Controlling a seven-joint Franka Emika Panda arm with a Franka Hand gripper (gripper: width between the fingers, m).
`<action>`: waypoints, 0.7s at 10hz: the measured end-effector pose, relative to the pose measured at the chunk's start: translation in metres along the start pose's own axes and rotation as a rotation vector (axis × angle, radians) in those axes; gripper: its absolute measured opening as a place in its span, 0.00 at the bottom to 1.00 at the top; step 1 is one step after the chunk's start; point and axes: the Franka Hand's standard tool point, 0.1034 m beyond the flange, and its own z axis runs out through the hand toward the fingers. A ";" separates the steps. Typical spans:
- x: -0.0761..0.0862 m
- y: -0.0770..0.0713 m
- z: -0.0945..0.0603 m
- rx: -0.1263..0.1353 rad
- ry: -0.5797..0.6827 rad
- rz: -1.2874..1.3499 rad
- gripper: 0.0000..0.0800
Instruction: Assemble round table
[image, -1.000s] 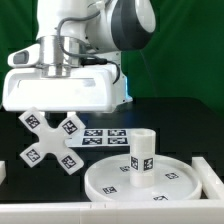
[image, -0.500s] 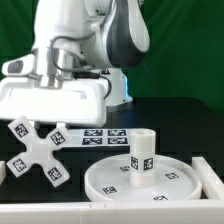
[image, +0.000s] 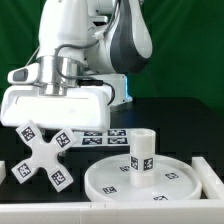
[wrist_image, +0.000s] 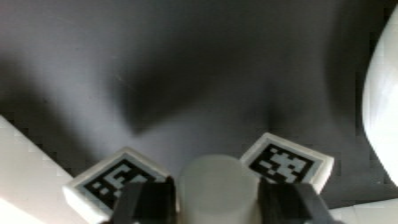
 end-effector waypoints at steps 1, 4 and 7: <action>0.000 0.000 0.000 0.000 -0.001 0.000 0.58; 0.000 0.000 0.000 0.000 -0.001 0.000 0.80; 0.003 -0.006 -0.019 0.050 -0.075 0.010 0.81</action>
Offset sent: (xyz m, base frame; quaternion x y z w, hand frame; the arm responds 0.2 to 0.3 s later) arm 0.0000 0.0000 0.0000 0.0000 0.0000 0.0000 1.0000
